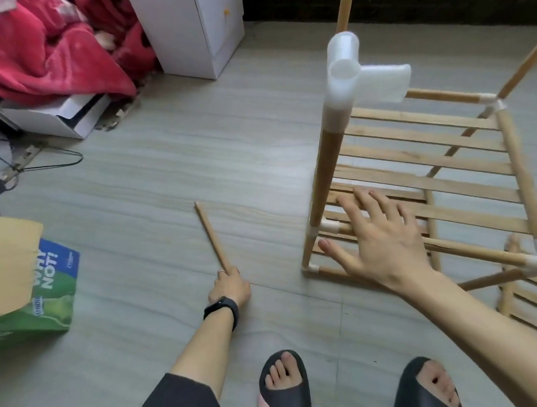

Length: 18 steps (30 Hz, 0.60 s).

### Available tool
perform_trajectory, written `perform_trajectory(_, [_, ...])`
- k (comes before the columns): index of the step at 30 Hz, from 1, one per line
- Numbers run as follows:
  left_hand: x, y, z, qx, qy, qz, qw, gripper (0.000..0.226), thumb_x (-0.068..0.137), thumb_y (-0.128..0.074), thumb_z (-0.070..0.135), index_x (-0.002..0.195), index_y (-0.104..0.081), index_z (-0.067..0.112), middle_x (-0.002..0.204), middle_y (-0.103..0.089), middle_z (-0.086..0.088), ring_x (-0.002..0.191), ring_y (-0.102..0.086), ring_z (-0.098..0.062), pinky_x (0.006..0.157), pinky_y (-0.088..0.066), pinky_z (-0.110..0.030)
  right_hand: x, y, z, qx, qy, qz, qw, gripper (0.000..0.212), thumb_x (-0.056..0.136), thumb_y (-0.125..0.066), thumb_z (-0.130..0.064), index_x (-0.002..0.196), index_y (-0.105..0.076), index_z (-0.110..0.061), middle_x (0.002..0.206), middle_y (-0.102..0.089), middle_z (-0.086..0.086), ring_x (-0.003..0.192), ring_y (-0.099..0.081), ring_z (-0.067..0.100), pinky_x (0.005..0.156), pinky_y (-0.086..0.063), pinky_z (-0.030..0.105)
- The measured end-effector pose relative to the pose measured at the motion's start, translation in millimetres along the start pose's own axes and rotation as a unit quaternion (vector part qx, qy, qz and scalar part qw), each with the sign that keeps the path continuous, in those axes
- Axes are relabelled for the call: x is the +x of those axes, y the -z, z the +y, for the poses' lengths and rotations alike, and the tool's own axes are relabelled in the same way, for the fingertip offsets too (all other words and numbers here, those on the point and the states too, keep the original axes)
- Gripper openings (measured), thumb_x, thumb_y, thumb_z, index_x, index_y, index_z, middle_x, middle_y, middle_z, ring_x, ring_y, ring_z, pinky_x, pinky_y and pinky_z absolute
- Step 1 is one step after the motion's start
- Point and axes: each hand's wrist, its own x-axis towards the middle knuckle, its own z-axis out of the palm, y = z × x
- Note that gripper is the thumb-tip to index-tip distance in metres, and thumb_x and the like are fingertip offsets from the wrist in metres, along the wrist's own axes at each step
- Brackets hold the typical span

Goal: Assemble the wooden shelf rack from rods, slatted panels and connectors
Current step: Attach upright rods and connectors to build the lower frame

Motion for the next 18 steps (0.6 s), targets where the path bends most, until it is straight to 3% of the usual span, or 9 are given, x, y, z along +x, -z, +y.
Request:
perform_trajectory(4, [-5.2,-5.9,-4.3,-0.029,0.044,0.003,0.999,0.044,0.101,-0.044,0.025,0.139,-0.036,0.005,0.133,-0.058,-0.017,0.121,-0.058,-0.035,0.094,-0.048,-0.041,0.0,4.0,0.1,-0.002,0.002,-0.016,1.0,0.09,0.082,-0.02,-0.09,0.156,-0.022,-0.038,0.167,-0.025,0.003,0.154,-0.019,0.029,0.118,-0.023,0.054])
perform_trajectory(7, [-13.3,13.4,4.2,-0.247,0.082,-0.023,0.965,0.056,0.097,-0.05,0.01,0.143,-0.023,-0.008,0.133,-0.057,-0.025,0.117,-0.061,-0.041,0.089,-0.052,-0.043,-1.7,12.2,0.1,0.009,0.009,-0.047,0.999,0.095,0.08,-0.018,-0.092,0.158,-0.014,-0.038,0.169,-0.016,0.003,0.155,-0.012,0.028,0.121,-0.017,0.056])
perform_trajectory(10, [-35.6,67.7,21.7,-0.457,0.045,-0.058,0.886,0.026,0.095,-0.051,-0.001,0.121,-0.05,-0.003,0.103,-0.065,-0.018,0.084,-0.068,-0.026,0.064,-0.05,-0.033,-1.0,23.2,5.0,0.026,0.036,-0.111,0.993,0.104,0.078,-0.028,-0.092,0.162,-0.001,-0.036,0.171,0.0,0.004,0.157,0.001,0.029,0.123,-0.009,0.058])
perform_trajectory(12, [-60.1,114.2,31.9,-0.491,-0.024,-0.053,0.869,0.014,0.096,-0.053,-0.001,0.109,-0.056,0.004,0.087,-0.065,-0.01,0.068,-0.061,-0.017,0.061,-0.047,-0.028,4.6,37.6,9.4,0.046,0.047,-0.174,0.982,0.105,0.083,-0.048,-0.081,0.163,0.002,-0.034,0.171,0.009,0.004,0.157,0.006,0.029,0.125,-0.005,0.057])
perform_trajectory(13, [-74.6,137.5,36.9,-0.498,-0.062,-0.036,0.864,0.016,0.098,-0.054,0.0,0.113,-0.055,0.008,0.092,-0.066,-0.01,0.067,-0.062,-0.016,0.061,-0.048,-0.028,7.3,48.0,10.9,0.079,0.036,-0.203,0.975,0.101,0.085,-0.057,-0.07,0.163,-0.004,-0.033,0.171,0.006,0.005,0.157,0.002,0.029,0.125,-0.009,0.055])
perform_trajectory(15, [-103.2,182.5,44.7,-0.501,-0.145,0.025,0.853,0.027,0.102,-0.052,0.005,0.127,-0.048,0.016,0.106,-0.067,-0.008,0.072,-0.066,-0.016,0.064,-0.05,-0.028,10.0,72.9,14.2,0.201,-0.001,-0.212,0.956,0.089,0.084,-0.066,-0.052,0.159,-0.027,-0.025,0.167,-0.023,0.012,0.146,-0.031,0.029,0.114,-0.033,0.045])
perform_trajectory(18, [-153.6,248.4,55.5,-0.457,-0.272,0.134,0.836,0.032,0.105,-0.048,0.012,0.137,-0.049,0.015,0.107,-0.066,0.001,0.076,-0.068,-0.014,0.063,-0.051,-0.026,4.3,120.2,13.6,0.401,-0.041,-0.132,0.905,0.072,0.089,-0.062,-0.061,0.145,-0.047,-0.017,0.135,-0.06,0.007,0.107,-0.063,0.018,0.09,-0.05,0.034])
